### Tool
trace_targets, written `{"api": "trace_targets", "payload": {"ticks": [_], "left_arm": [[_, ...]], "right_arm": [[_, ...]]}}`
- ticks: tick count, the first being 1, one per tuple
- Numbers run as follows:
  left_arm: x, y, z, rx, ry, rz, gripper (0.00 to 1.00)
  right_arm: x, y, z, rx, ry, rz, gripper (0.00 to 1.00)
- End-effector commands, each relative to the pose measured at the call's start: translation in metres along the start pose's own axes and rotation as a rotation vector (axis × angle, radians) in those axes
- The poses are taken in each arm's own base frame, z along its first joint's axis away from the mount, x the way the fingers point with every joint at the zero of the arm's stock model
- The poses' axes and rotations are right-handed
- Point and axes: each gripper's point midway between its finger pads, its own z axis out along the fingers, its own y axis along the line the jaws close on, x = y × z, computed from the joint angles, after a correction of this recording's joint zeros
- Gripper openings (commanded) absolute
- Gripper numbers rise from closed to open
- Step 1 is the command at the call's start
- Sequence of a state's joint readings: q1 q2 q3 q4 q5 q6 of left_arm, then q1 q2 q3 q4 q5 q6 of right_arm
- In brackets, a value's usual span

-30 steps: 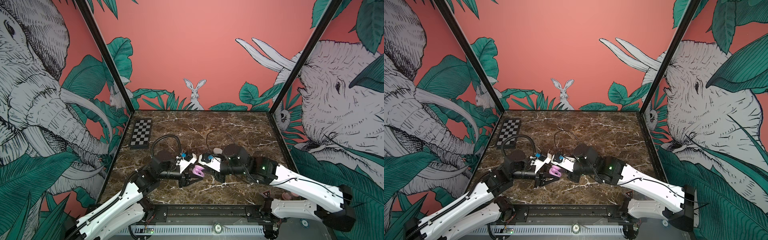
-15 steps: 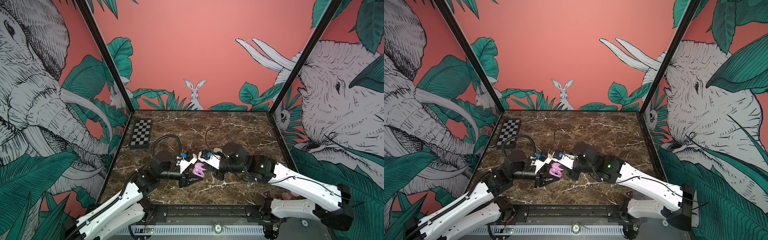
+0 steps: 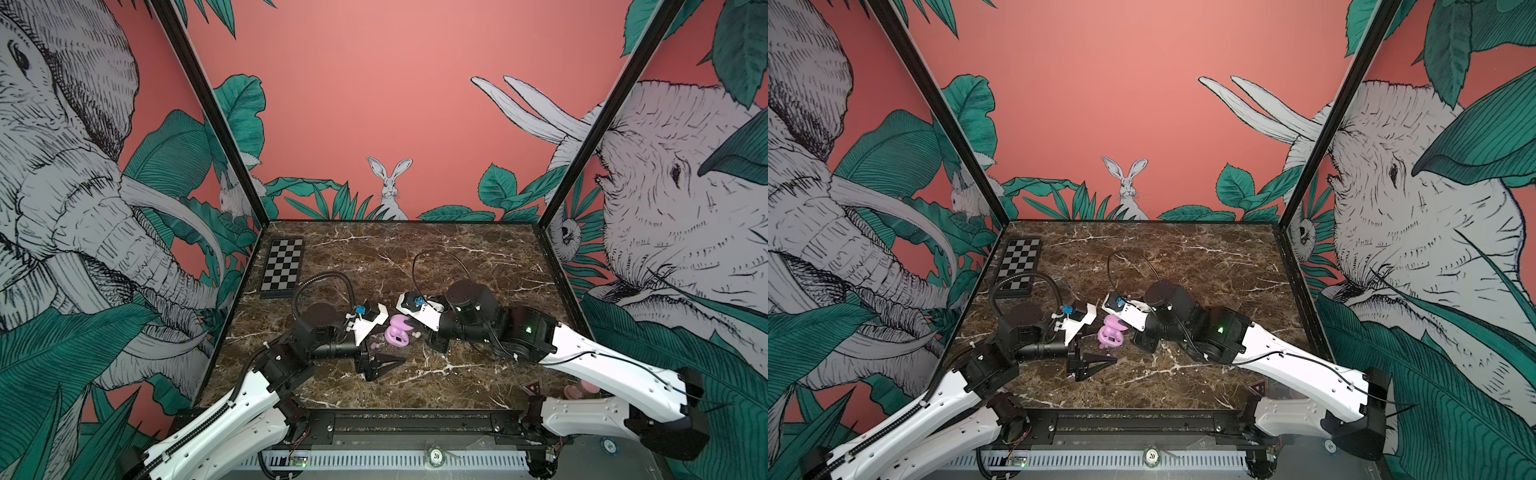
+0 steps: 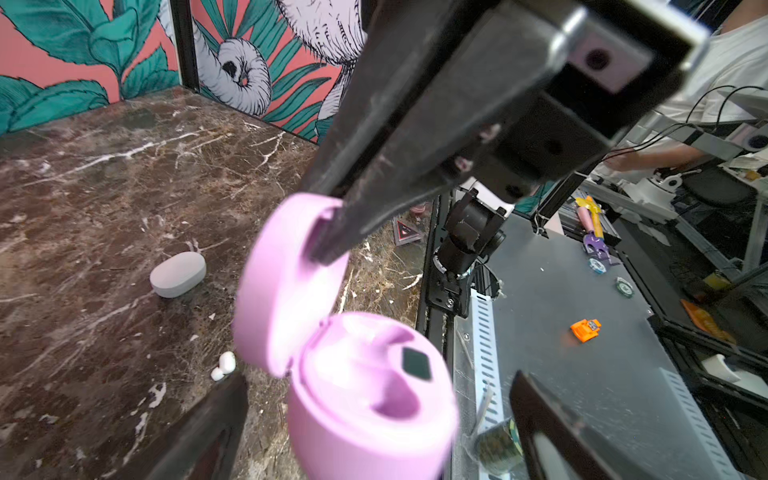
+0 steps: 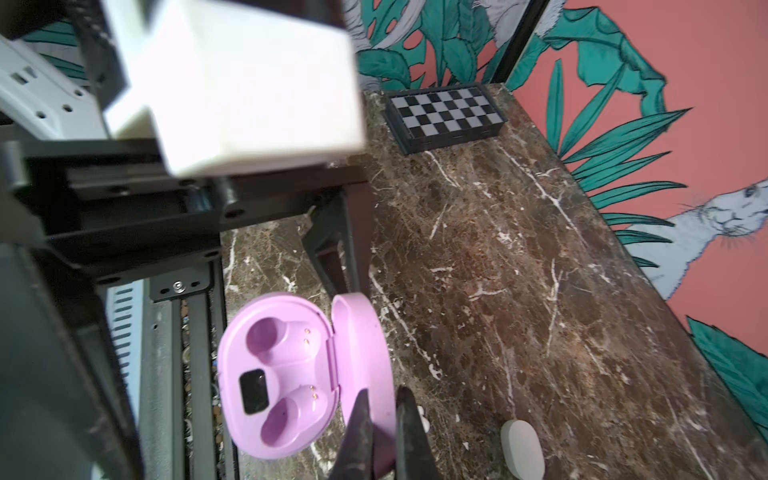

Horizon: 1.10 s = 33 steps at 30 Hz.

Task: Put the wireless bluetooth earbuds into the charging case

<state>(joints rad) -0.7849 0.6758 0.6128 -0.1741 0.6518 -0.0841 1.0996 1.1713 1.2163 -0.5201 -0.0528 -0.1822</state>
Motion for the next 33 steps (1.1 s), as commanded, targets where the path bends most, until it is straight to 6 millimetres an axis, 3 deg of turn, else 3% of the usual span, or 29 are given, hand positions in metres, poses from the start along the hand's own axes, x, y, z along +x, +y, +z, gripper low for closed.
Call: {"api": "trace_targets", "payload": {"ticks": [1, 5, 8, 13, 16, 22, 33], "left_arm": [[-0.007, 0.003, -0.016, -0.09, 0.022, 0.09, 0.99], [-0.006, 0.017, -0.037, -0.247, 0.04, 0.183, 0.99], [-0.009, 0.044, -0.064, -0.478, 0.006, 0.247, 0.99], [-0.014, 0.095, -0.127, -0.947, -0.143, 0.218, 0.99], [-0.01, 0.111, -0.164, -1.161, -0.21, 0.133, 0.99], [0.002, 0.123, -0.196, -1.36, -0.218, 0.1, 0.99], [0.001, 0.114, -0.202, -1.343, -0.288, 0.179, 0.99]], "right_arm": [[-0.007, -0.018, -0.002, 0.101, 0.007, -0.037, 0.0], [-0.004, -0.028, 0.003, 0.149, 0.039, -0.079, 0.0], [0.002, -0.039, 0.01, 0.197, 0.073, -0.114, 0.0], [0.018, -0.064, 0.029, 0.241, 0.088, -0.127, 0.0], [0.025, -0.066, 0.045, 0.223, 0.104, -0.172, 0.0], [0.054, -0.084, 0.088, 0.237, 0.26, -0.263, 0.0], [0.103, -0.112, 0.16, 0.257, 0.43, -0.374, 0.0]]}}
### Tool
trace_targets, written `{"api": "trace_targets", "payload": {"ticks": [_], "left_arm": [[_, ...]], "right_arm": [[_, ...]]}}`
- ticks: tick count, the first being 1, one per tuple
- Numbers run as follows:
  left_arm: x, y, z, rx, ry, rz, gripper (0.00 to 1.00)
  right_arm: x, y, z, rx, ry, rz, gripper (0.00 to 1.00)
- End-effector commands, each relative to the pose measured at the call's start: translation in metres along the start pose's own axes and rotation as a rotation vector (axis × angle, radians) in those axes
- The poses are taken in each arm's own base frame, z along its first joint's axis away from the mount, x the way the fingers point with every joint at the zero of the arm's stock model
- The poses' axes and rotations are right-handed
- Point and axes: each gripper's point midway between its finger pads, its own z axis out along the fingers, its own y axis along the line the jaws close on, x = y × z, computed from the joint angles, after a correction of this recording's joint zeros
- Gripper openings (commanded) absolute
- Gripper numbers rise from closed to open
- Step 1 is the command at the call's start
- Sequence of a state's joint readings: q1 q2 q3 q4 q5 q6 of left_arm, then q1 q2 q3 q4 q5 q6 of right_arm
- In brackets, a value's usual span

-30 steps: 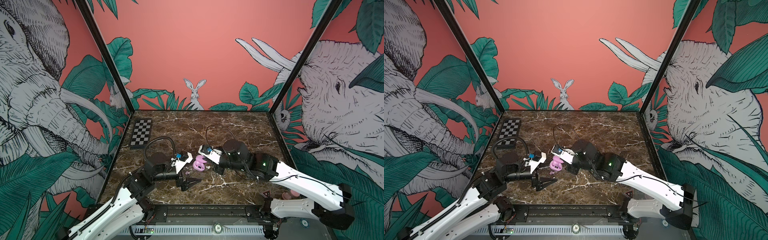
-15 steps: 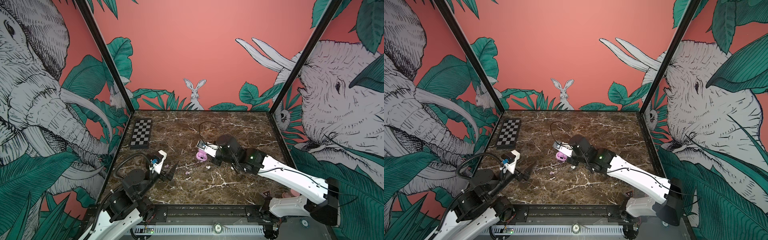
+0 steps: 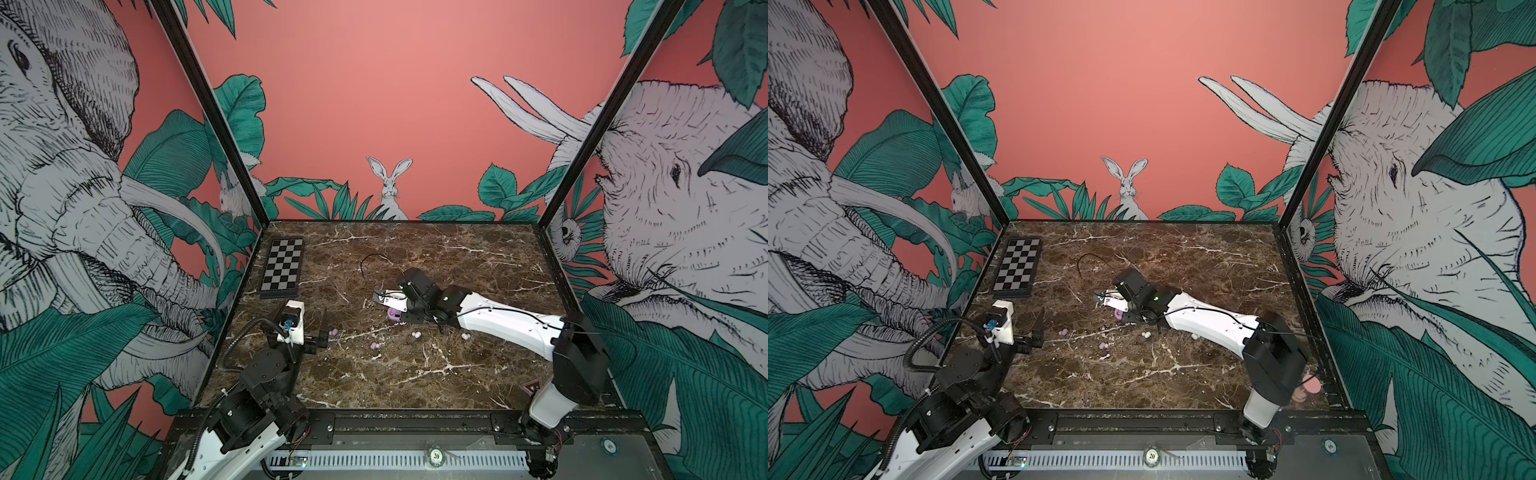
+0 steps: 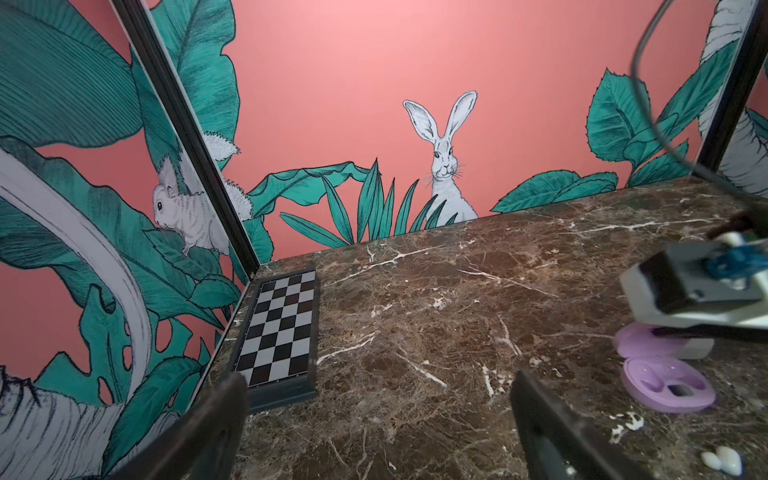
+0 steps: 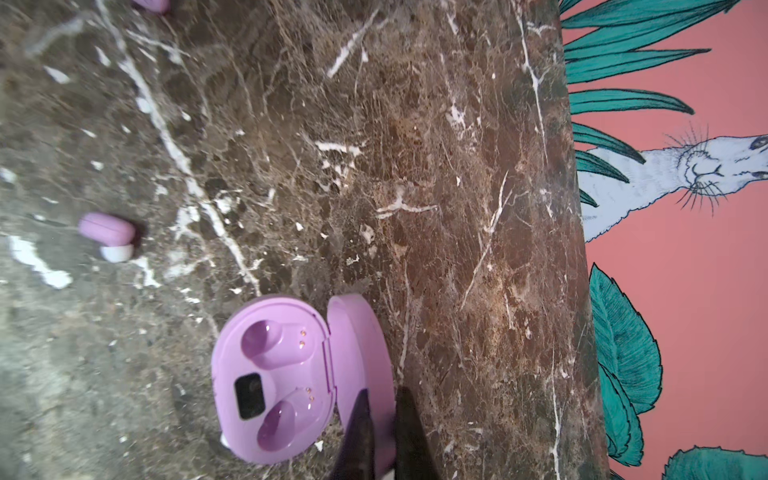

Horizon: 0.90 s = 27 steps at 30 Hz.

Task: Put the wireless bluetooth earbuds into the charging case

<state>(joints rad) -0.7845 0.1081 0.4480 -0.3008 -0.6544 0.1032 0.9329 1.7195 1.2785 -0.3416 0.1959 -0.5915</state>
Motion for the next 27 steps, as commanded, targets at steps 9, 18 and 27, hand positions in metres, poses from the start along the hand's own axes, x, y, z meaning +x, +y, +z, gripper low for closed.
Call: {"api": "trace_targets", "payload": {"ticks": [9, 18, 27], "left_arm": [[-0.002, 0.009, 0.001, -0.057, -0.019, 0.028, 0.99], [0.003, 0.003, 0.006, -0.05, 0.004, 0.062, 0.99], [0.007, -0.002, 0.01, -0.035, 0.023, 0.088, 0.99]], "right_arm": [[-0.011, -0.025, 0.059, 0.076, -0.007, -0.016, 0.0], [-0.004, -0.024, 0.082, 0.065, 0.001, -0.011, 0.0], [0.004, -0.016, 0.09, 0.005, -0.002, -0.007, 0.0]]}}
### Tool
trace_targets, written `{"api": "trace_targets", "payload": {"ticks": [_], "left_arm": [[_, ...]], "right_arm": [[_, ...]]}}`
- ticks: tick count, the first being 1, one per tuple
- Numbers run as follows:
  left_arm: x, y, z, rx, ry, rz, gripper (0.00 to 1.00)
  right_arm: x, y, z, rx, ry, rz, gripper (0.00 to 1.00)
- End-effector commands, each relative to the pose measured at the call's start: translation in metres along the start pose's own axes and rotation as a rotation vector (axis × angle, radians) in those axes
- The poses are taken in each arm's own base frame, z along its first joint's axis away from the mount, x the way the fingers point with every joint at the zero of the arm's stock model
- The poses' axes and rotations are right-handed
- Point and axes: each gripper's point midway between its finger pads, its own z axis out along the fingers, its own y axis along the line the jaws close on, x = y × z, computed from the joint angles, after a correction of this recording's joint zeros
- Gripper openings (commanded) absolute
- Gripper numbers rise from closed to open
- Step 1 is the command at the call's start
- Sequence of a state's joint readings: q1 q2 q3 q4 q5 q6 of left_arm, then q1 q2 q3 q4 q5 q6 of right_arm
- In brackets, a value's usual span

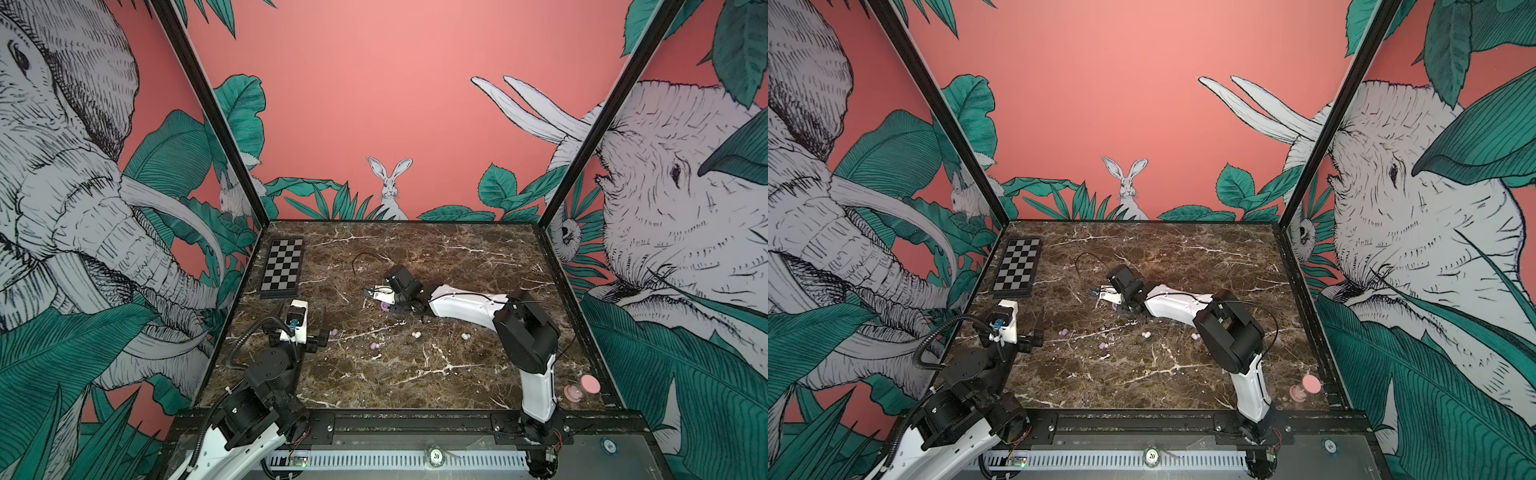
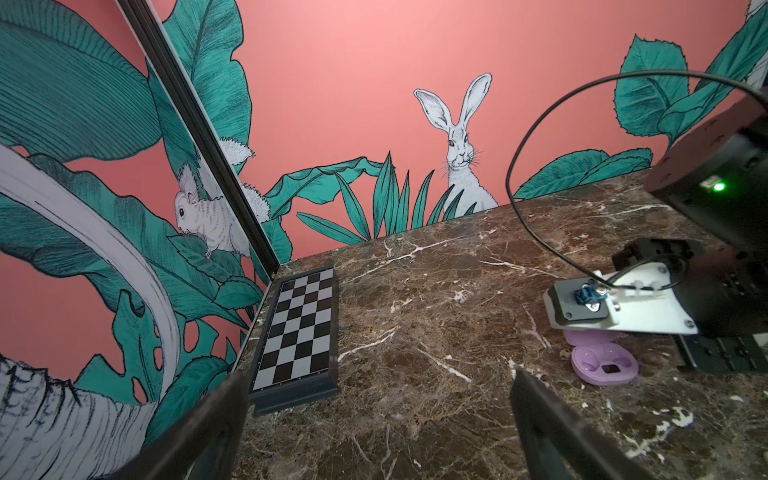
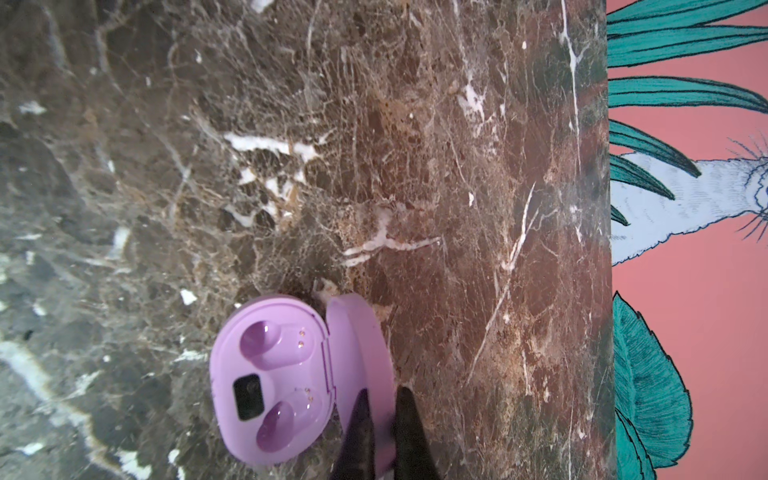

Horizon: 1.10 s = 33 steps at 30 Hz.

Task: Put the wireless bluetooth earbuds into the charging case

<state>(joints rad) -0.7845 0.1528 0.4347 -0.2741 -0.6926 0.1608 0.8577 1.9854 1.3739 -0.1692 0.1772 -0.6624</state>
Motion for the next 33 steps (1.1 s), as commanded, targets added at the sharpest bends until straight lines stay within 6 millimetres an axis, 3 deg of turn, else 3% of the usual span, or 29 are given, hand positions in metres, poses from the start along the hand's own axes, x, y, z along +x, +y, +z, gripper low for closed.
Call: {"api": "trace_targets", "payload": {"ticks": [1, 26, 33], "left_arm": [[0.0003, -0.0031, 0.0031, 0.0, -0.007, 0.013, 0.99], [0.0044, -0.0087, 0.0082, 0.009, 0.017, 0.054, 0.99], [0.0048, -0.0102, 0.0085, 0.016, 0.018, 0.057, 0.99]], "right_arm": [[-0.004, -0.0003, 0.0067, -0.02, -0.019, 0.0, 0.0], [0.0003, 0.0072, 0.0116, -0.064, 0.007, -0.025, 0.0], [-0.0012, 0.0072, 0.0093, -0.071, 0.007, -0.02, 0.18]]}}
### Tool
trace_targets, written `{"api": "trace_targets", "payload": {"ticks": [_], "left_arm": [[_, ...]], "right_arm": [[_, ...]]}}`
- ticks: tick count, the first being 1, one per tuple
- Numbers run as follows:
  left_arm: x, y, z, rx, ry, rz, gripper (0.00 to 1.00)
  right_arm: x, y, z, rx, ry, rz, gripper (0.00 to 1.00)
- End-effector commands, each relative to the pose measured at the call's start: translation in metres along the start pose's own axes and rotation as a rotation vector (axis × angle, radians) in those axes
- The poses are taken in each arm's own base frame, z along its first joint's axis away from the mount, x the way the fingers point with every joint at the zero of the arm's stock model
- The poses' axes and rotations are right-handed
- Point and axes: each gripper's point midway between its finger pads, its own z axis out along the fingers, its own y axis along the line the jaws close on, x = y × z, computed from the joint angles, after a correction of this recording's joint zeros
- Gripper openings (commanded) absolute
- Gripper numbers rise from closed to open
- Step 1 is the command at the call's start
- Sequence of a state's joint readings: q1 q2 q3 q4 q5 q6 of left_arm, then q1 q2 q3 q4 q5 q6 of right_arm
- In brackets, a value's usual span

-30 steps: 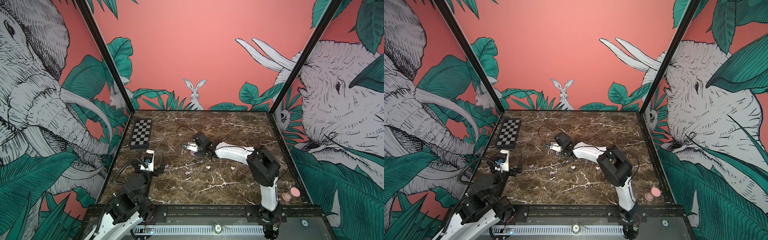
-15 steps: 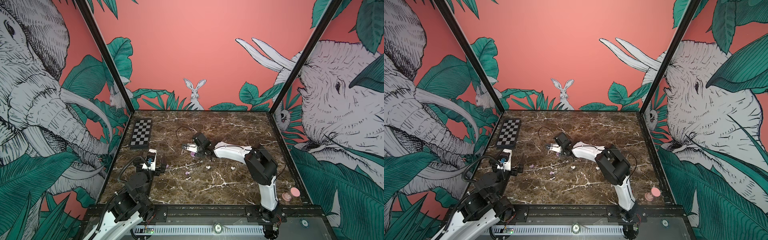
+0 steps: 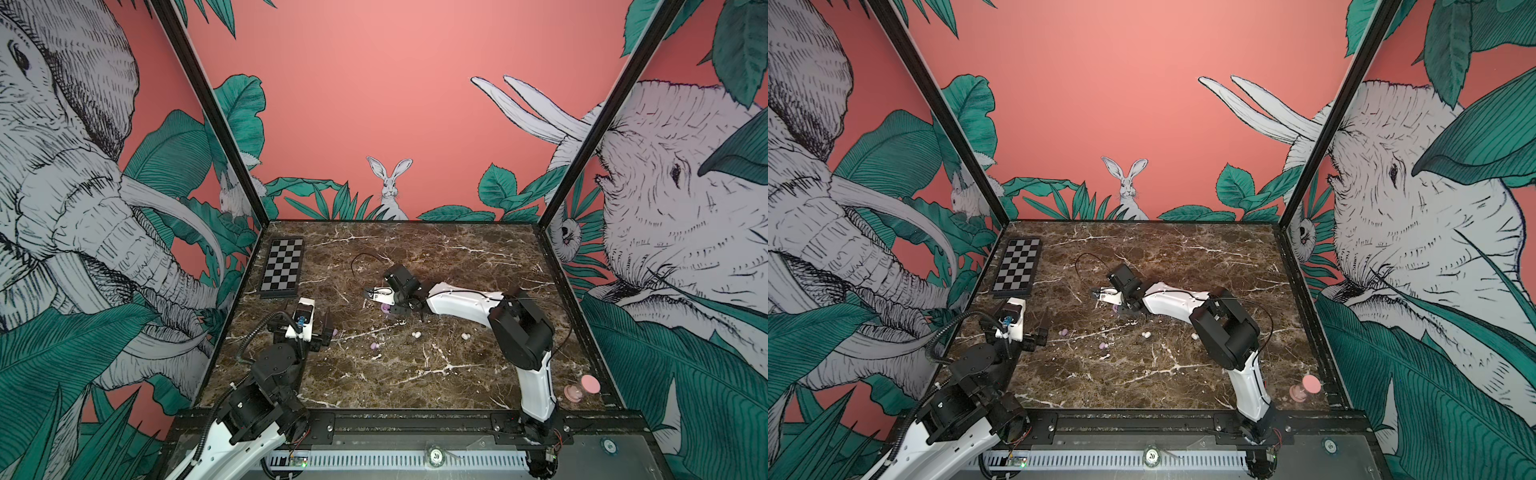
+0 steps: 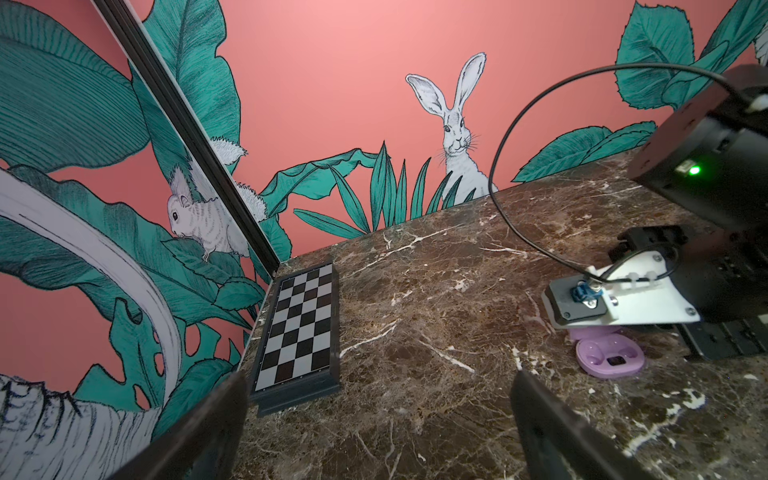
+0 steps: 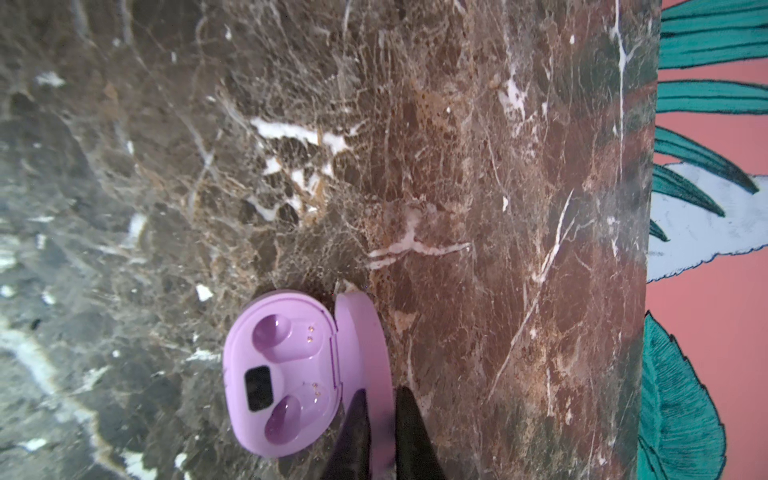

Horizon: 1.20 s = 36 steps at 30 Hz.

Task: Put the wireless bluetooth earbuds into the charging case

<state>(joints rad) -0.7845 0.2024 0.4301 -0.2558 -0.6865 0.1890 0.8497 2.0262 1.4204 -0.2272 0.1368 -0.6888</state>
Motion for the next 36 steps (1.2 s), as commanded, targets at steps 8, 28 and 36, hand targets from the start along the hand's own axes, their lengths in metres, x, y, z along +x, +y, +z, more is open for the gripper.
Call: {"api": "trace_targets", "payload": {"ticks": [8, 28, 36], "left_arm": [[0.0, -0.003, 0.002, 0.01, -0.01, 0.007, 0.99], [-0.003, -0.001, 0.001, 0.0, -0.016, -0.032, 0.99], [-0.017, -0.014, -0.007, 0.115, -0.076, -0.091, 0.99]], "right_arm": [[-0.004, -0.007, -0.004, 0.012, -0.007, 0.008, 0.26], [-0.045, -0.072, -0.105, 0.217, -0.256, 0.247, 0.98], [-0.051, -0.098, -0.165, 0.249, -0.411, 0.642, 0.98]]}}
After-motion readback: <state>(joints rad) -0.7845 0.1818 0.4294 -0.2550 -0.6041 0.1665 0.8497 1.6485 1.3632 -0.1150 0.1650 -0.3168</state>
